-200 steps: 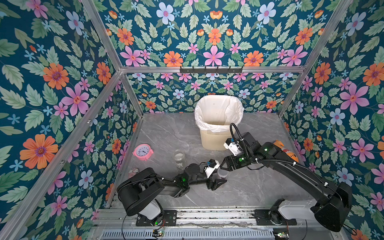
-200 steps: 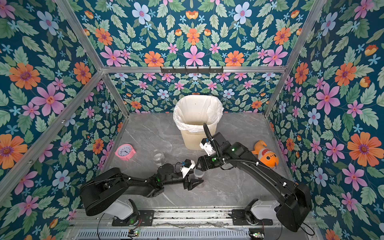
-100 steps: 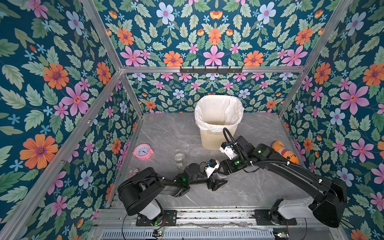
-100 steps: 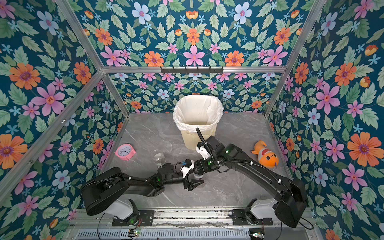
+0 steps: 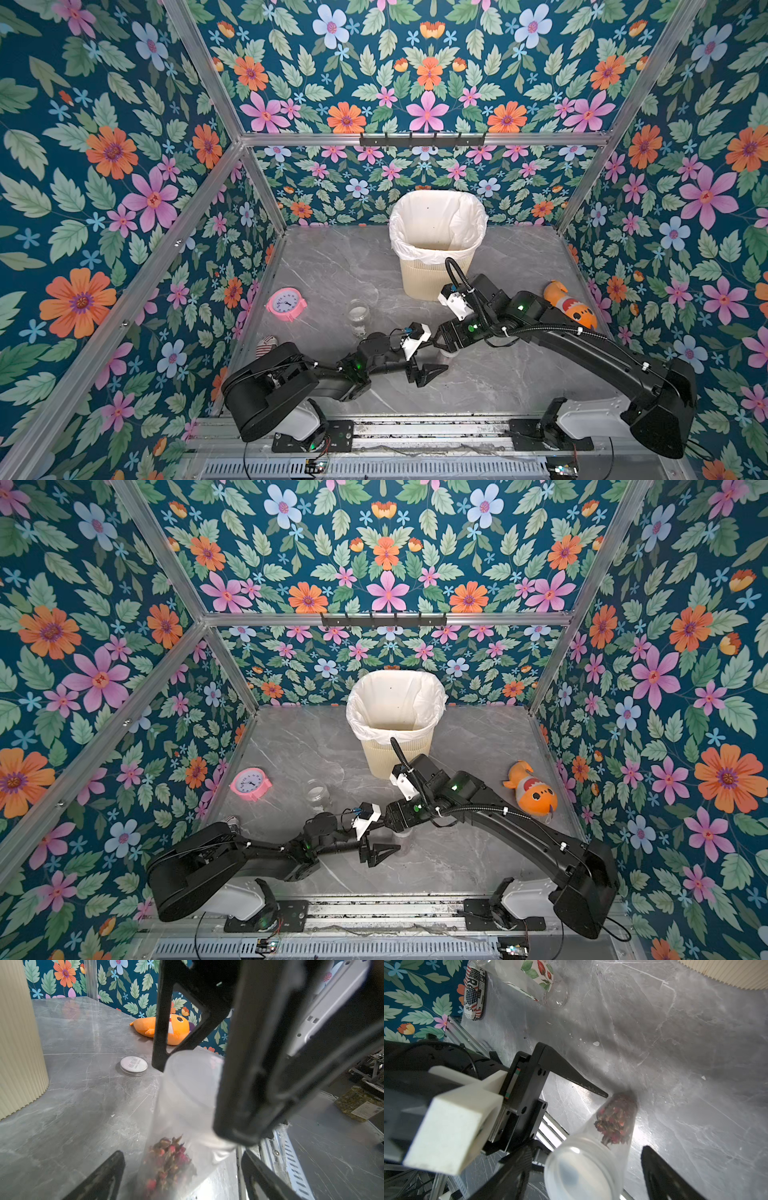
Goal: Empty the moldy dried flower tea in the jars
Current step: Pick up the jar from the center of the board.
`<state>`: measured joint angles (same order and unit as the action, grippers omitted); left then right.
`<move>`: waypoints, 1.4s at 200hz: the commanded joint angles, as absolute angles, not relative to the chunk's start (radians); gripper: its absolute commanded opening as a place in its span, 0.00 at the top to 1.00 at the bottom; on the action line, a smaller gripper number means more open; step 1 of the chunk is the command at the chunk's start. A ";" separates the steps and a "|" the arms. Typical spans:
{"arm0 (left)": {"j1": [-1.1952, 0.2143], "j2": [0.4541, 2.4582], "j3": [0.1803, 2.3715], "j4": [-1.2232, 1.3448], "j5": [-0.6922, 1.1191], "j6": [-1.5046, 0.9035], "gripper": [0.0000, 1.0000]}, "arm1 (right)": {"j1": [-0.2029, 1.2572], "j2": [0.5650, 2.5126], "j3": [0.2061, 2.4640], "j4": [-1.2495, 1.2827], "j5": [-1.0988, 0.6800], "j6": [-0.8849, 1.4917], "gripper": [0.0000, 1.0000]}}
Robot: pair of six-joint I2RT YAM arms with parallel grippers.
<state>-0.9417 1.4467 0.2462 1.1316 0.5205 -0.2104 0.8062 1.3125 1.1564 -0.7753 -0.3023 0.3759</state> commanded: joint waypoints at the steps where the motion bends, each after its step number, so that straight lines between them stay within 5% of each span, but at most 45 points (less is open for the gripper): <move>1: -0.939 1.438 0.237 1.179 0.528 -0.219 0.09 | 0.816 1.305 1.159 -0.767 -0.272 0.384 0.13; 124: -0.914 1.412 0.217 1.146 0.519 -0.224 0.10 | 0.951 1.446 1.291 -1.018 0.015 0.406 0.31; 176: -0.905 1.416 0.231 1.117 0.530 -0.218 0.10 | 0.952 1.456 1.306 -1.033 -0.001 0.403 0.51; 280: -0.905 1.478 0.432 1.031 0.753 -0.205 0.04 | 0.837 1.255 1.256 -0.878 -0.227 0.390 0.54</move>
<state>-0.9051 1.4559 0.3840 1.0447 0.6434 -0.2028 0.8600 1.2968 1.2713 -0.9504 -0.1207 0.3897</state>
